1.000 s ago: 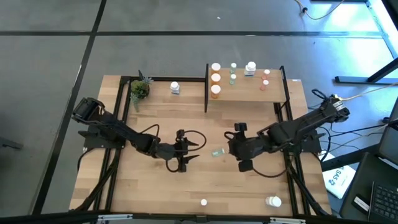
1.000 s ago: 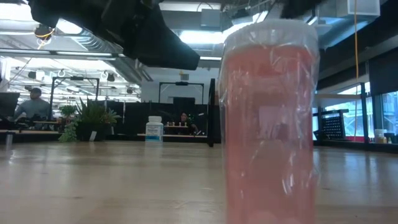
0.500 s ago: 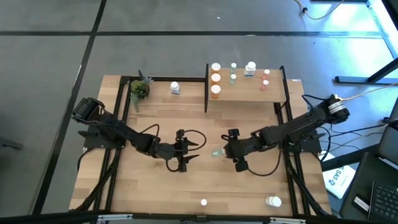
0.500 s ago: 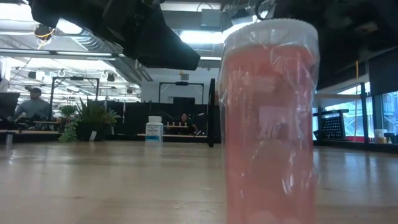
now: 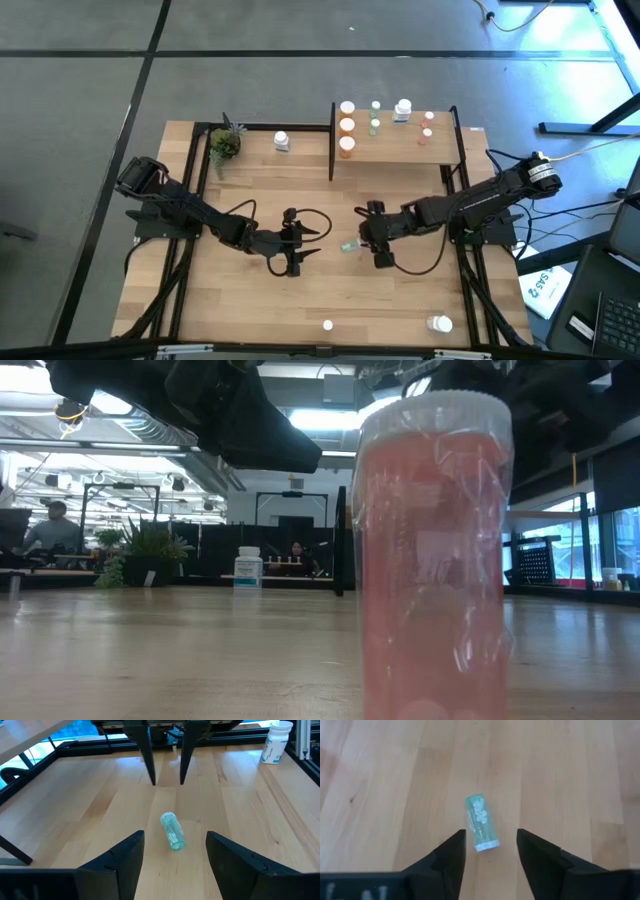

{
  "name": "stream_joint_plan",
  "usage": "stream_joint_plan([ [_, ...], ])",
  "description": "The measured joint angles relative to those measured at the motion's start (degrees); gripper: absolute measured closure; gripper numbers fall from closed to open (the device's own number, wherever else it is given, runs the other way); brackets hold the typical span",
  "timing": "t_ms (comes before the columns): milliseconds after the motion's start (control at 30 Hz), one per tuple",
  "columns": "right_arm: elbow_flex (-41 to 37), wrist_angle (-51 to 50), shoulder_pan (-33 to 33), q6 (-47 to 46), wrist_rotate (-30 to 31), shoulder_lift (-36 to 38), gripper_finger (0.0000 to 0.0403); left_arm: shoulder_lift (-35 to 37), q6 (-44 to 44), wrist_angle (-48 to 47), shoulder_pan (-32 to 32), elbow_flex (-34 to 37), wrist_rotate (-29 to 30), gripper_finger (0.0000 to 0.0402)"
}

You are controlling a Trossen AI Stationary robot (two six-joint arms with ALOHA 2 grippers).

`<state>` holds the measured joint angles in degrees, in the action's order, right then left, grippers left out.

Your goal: Pick and place medicine bottles onto shelf by color

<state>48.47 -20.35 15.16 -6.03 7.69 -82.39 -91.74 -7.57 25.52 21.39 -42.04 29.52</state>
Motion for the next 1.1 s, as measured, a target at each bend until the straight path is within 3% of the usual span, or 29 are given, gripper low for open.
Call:
stream_joint_plan([
  [133, 0.0, -0.03, 0.07, 1.65, -2.67, 0.0, 0.0251, 0.0, 0.0, -0.01, 0.0, 0.0, -0.02, 0.0195],
  [267, 0.0, -0.03, 0.06, 1.66, -4.7, 0.0, 0.0257, 0.0, 0.0, 0.0, 0.0, 0.0, -0.02, 0.0195],
  [700, 0.02, -0.38, 0.04, 2.19, -4.79, -3.49, 0.0162, -0.02, 0.0, 0.0, 0.0, 0.0, -0.02, 0.0195],
  [1100, 0.02, 1.45, 0.07, 5.23, -3.17, -11.18, 0.0153, -0.02, 0.0, 0.0, 0.0, 0.0, -0.17, 0.0195],
])
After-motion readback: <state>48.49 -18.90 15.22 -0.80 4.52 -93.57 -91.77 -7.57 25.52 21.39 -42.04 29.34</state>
